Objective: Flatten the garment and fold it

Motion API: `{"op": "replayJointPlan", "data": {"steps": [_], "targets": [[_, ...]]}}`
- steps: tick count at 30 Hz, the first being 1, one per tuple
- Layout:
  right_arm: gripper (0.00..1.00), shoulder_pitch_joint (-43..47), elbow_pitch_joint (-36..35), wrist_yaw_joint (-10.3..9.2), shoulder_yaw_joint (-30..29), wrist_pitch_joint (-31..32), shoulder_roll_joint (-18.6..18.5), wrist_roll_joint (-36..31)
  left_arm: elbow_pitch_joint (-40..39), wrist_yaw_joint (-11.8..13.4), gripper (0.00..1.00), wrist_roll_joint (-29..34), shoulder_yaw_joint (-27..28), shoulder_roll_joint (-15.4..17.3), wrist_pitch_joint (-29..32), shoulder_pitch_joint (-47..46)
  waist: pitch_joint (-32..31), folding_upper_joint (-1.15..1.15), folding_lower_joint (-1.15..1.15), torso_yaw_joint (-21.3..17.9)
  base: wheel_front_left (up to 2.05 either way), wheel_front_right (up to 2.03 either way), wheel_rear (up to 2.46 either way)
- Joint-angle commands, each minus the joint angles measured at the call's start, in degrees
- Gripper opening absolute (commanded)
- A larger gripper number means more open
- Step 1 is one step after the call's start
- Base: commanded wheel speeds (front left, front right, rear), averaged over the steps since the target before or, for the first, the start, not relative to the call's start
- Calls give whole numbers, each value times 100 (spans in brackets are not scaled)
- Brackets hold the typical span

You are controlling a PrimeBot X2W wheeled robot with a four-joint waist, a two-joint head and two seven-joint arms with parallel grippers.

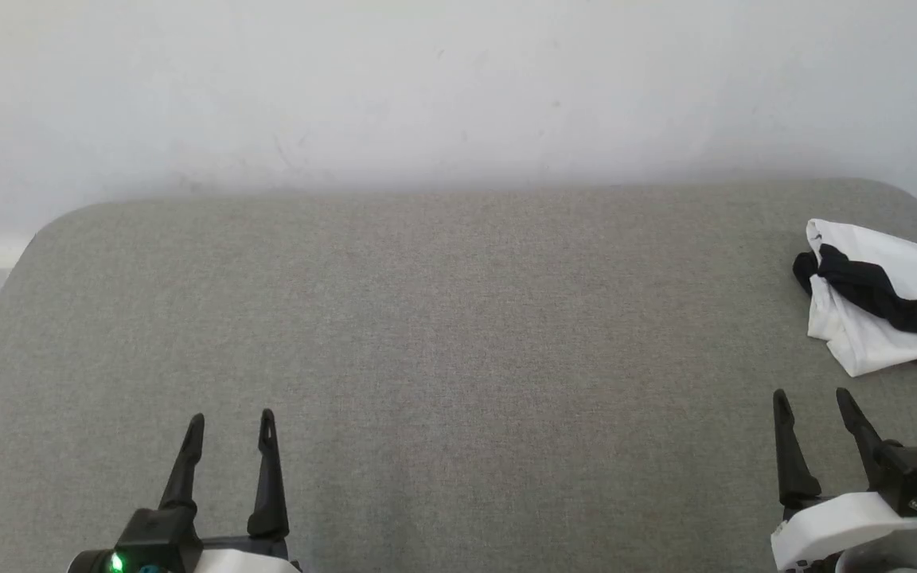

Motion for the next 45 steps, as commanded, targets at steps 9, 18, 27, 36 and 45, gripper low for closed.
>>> {"op": "replayJointPlan", "data": {"steps": [9,18,27,36,45], "targets": [[100,-83,-1,-5,40,-30,15,-90,235,-191,100,206,44,-95,-27,-80,76,0,1,9,0,0,0],[100,-148,-5,-5,51,-31,16,-79,317,-277,100,275,100,-128,-27,-166,150,0,1,-19,0,0,0],[0,-74,-37,0,43,40,-4,-41,300,-262,0,258,69,-128,46,-123,160,0,1,-22,0,0,0],[0,-73,-144,-1,105,146,-2,-56,295,-279,0,298,85,-138,151,-180,175,0,1,-27,0,0,0],[0,-71,-252,-1,166,251,-1,-70,290,-295,0,338,101,-148,257,-237,191,0,1,-31,0,0,0]]}}
